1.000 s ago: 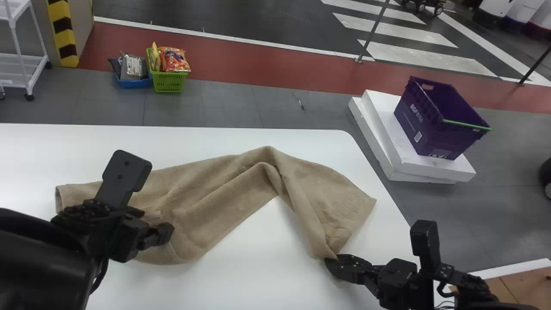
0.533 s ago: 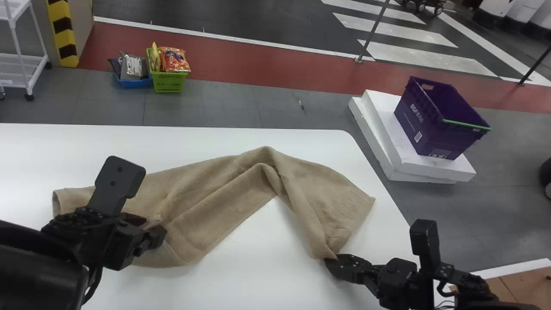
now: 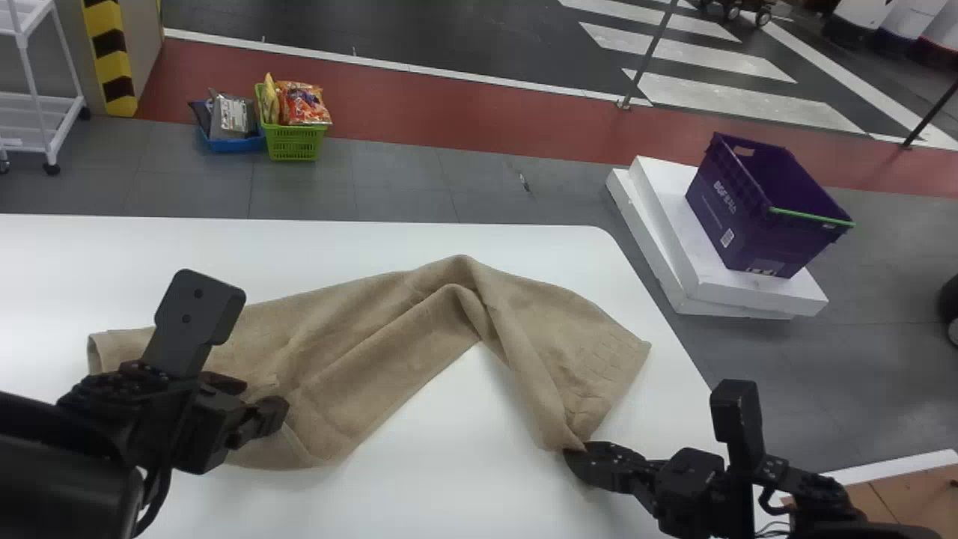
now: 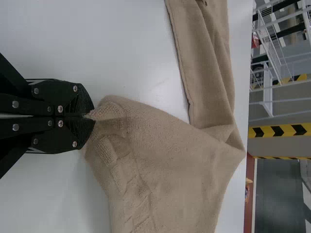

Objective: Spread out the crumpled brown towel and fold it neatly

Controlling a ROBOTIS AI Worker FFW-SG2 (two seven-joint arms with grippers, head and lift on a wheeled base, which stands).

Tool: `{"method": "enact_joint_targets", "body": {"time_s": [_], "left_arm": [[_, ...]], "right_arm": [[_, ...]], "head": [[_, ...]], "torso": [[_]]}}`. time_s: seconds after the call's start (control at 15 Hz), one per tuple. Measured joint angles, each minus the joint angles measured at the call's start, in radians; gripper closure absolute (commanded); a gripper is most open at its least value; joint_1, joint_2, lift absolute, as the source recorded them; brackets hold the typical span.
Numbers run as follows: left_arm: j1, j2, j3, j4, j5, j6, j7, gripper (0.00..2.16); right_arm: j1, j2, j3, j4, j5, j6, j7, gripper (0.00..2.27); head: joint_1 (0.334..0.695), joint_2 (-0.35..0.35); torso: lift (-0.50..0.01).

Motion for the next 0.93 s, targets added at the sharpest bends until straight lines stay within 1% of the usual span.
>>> {"method": "enact_joint_targets", "body": {"time_s": [0.4, 0.47, 0.53, 0.6, 0.73, 0.8, 0.93], "left_arm": [[0.003, 0.002, 0.001, -0.026, -0.002, 0.024, -0.003, 0.70], [0.005, 0.003, 0.003, -0.040, -0.003, 0.039, -0.008, 0.76], [0.006, 0.003, 0.007, -0.049, -0.006, 0.051, -0.012, 1.14], [0.007, 0.004, 0.012, -0.053, -0.008, 0.057, -0.013, 1.33], [0.011, 0.004, 0.020, -0.055, -0.010, 0.061, -0.015, 1.34], [0.012, 0.004, 0.021, -0.055, -0.011, 0.061, -0.020, 1.39], [0.014, 0.004, 0.021, -0.056, -0.012, 0.061, -0.021, 1.39]], "right_arm": [[-0.001, 0.000, -0.006, 0.003, 0.004, 0.000, 0.006, 1.42], [-0.003, -0.001, -0.006, 0.007, 0.005, 0.000, 0.006, 1.42], [-0.005, -0.002, -0.006, 0.010, 0.005, 0.000, 0.006, 1.42], [-0.006, -0.002, -0.006, 0.013, 0.005, 0.000, 0.006, 1.42], [-0.007, -0.003, -0.005, 0.016, 0.005, -0.002, 0.006, 1.42], [-0.008, -0.003, -0.004, 0.017, 0.005, -0.003, 0.006, 1.42], [-0.008, -0.003, -0.004, 0.017, 0.005, -0.003, 0.006, 1.42]], "head": [[0.695, -0.350], [0.695, -0.350], [0.695, -0.350], [0.695, -0.350], [0.695, -0.350], [0.695, -0.350], [0.695, -0.350]], "torso": [[-0.126], [-0.126], [-0.126], [-0.126], [-0.126], [-0.126], [-0.126]]}}
